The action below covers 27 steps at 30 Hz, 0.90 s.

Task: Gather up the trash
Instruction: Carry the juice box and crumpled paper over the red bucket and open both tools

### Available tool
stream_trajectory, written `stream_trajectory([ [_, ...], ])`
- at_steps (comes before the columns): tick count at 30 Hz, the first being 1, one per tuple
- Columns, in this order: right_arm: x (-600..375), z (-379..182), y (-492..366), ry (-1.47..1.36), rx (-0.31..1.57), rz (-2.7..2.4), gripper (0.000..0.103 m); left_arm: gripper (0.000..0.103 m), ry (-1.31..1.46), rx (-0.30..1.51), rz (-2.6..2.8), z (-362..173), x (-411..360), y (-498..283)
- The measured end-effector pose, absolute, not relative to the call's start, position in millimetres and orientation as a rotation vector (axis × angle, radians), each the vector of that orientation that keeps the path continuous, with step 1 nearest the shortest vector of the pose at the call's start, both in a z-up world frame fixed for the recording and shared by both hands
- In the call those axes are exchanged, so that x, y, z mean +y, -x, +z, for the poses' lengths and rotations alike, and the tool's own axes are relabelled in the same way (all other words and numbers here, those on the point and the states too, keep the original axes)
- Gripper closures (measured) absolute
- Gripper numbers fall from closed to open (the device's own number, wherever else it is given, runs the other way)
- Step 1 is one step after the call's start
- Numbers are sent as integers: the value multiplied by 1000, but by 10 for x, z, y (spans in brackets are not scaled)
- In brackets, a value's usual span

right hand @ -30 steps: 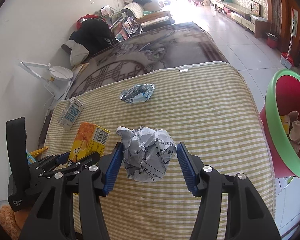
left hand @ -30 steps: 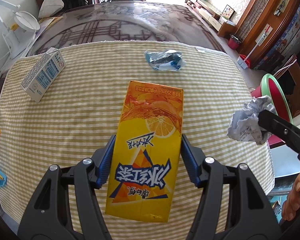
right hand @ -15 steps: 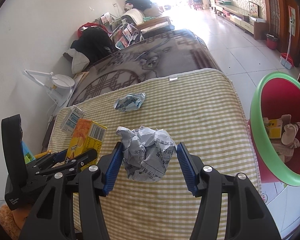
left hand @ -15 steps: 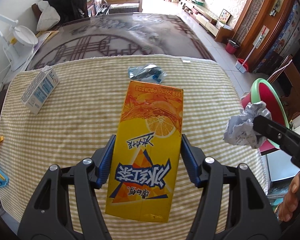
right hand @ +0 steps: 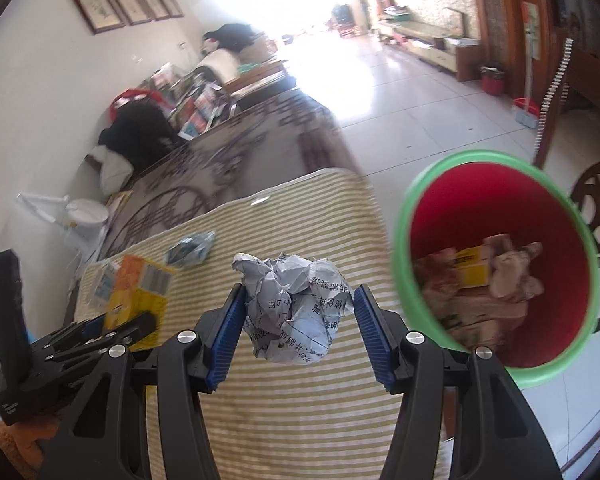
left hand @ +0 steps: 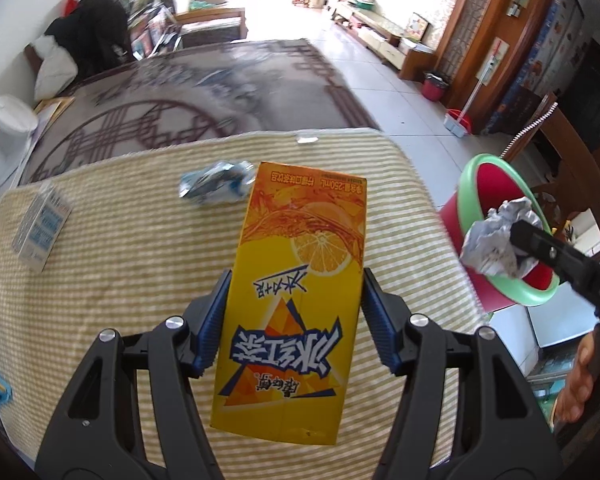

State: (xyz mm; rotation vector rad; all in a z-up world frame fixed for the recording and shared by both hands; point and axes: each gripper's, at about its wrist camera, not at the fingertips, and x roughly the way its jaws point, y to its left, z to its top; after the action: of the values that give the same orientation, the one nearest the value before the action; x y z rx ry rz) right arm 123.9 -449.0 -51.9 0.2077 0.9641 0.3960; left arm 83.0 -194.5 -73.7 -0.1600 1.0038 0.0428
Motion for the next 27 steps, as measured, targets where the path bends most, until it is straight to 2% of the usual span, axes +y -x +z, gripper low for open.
stream_trajectory([
  [6, -5074, -521, -1375, -237, 929, 228, 49, 44, 106, 996, -44, -677, -2304, -1055],
  [15, -5456, -558, -1408, -238, 905, 118, 49, 44, 56, 984, -228, -594, -3044, -1415],
  [18, -5581, -552, -1419, -236, 889, 72, 40, 44, 42, 977, -283, -566, -3279, -1556],
  [20, -5684, -557, -1430, -243, 891, 46, 26, 44, 35, 977, -325, -558, -3423, -1621],
  [23, -5891, -524, -1368, -289, 868, -17, 21, 44, 12, 978, -380, -560, -3680, -1743],
  [27, -6185, -484, -1209, -373, 837, -91, 20, 42, -5, 1010, -466, -619, -3968, -1862],
])
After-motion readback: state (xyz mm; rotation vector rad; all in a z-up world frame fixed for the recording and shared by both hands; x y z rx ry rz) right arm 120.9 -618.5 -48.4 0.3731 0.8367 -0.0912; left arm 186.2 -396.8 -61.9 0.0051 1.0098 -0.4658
